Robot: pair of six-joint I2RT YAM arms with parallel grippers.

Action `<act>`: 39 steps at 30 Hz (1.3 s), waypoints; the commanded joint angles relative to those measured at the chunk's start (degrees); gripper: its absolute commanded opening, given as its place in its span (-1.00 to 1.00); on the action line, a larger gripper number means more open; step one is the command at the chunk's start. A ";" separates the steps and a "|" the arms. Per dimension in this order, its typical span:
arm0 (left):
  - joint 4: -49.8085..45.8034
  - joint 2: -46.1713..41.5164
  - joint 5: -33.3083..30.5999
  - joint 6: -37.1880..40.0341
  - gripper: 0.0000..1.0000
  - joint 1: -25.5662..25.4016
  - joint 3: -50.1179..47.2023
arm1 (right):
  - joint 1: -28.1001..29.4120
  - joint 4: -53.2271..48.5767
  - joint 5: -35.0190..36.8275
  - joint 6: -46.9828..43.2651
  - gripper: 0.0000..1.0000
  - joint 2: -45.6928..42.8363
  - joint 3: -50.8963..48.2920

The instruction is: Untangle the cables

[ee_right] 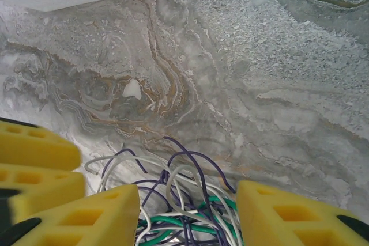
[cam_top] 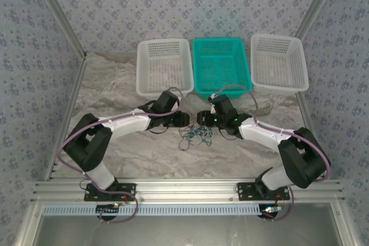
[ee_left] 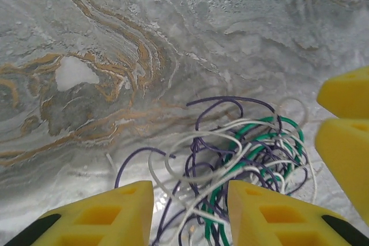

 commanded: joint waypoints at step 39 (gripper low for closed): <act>-2.97 -17.02 8.22 4.94 -1.00 -3.35 10.03 | 5.45 28.81 1.61 -29.78 0.15 -9.61 -9.61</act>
